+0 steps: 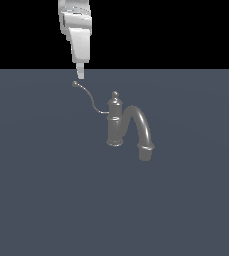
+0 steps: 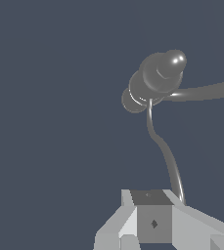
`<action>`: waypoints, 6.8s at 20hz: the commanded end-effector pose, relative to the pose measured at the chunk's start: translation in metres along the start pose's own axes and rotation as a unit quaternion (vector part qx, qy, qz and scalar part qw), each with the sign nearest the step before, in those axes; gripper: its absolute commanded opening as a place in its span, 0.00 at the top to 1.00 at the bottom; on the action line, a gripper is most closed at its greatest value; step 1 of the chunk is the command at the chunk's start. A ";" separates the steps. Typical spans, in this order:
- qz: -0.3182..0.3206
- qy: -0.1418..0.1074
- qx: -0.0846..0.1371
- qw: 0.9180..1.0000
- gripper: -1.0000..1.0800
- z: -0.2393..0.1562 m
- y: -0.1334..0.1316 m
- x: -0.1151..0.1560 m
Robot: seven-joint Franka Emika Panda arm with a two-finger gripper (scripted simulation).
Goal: Turn on the faucet by rotating a designated handle.
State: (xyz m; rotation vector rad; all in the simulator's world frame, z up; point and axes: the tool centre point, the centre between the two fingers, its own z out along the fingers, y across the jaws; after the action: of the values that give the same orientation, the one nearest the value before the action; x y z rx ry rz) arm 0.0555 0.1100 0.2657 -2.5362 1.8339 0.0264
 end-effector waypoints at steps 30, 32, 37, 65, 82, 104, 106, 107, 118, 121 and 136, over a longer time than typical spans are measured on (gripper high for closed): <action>0.040 0.010 0.000 0.999 1.00 0.025 0.029 -0.008; 0.040 0.010 0.000 0.999 1.00 0.025 0.035 -0.009; 0.040 0.010 0.001 0.999 1.00 0.025 0.050 -0.009; 0.042 0.011 0.002 0.999 1.00 0.023 0.132 0.038; 0.036 0.011 0.003 0.999 1.00 0.021 0.151 0.094; 0.029 0.009 0.002 1.000 1.00 0.020 0.134 0.152; 0.030 0.009 0.002 1.000 1.00 0.020 0.131 0.157; 0.030 0.009 0.002 0.999 1.00 0.020 0.130 0.159; 0.035 0.010 0.001 0.999 1.00 0.020 0.112 0.187; 0.036 0.010 0.001 0.999 1.00 0.020 0.107 0.194; 0.019 0.004 0.003 1.000 1.00 0.019 0.072 0.192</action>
State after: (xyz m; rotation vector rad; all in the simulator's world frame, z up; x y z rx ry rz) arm 0.0430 -0.0929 0.2432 -2.5045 1.8787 0.0148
